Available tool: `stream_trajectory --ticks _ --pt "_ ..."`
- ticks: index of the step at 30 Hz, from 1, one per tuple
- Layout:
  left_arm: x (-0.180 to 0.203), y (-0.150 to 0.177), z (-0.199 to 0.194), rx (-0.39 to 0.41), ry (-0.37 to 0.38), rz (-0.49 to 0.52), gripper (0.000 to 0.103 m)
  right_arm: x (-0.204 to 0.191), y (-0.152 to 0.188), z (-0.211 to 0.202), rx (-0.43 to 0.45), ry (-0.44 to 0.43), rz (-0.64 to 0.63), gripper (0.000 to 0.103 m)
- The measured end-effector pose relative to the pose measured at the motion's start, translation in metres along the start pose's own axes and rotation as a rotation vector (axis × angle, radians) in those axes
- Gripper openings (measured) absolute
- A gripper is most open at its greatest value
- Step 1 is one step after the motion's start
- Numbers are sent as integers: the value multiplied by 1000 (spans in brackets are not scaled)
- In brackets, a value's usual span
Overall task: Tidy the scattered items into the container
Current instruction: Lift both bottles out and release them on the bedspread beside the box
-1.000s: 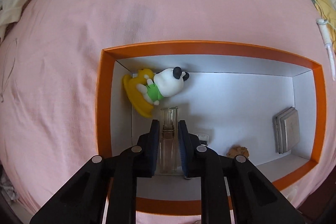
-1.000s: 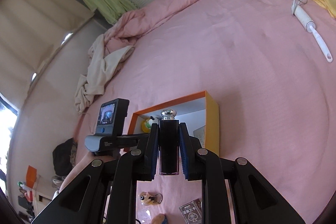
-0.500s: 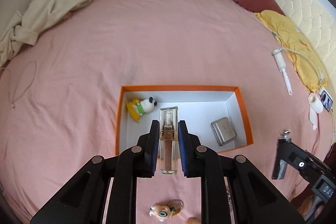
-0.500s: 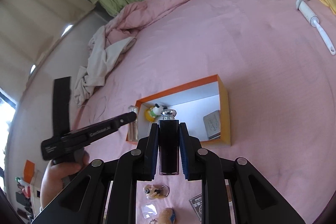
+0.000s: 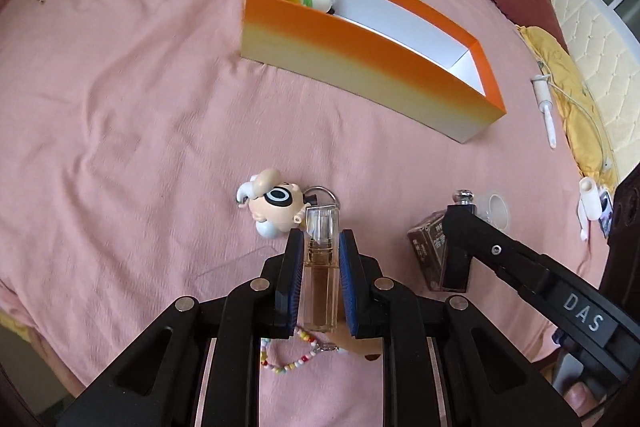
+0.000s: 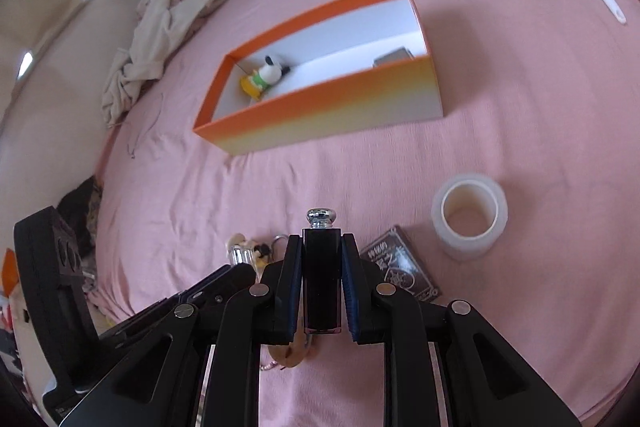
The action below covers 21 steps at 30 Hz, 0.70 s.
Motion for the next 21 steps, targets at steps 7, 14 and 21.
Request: stream_trajectory --ticks 7,14,21 --pt "-3 -4 -10 -1 -24 12 19 0 1 10 -19 39 -21 19" --pt "-16 -9 -21 54 -68 -48 40 -7 -2 -4 61 44 -34 45" --pt "-25 -17 -29 77 -46 -85 40 0 -27 -25 75 -33 4 45"
Point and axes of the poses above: each gripper's, at about its wrist camera, not at the fingertips, and z roughly the way its jaws point, x to its right, y to its underside, the point moved 2 cm from there along z, roughly the way its jaws point, and after that the axes turned 7 degrees about z, right-handed, at the moved point
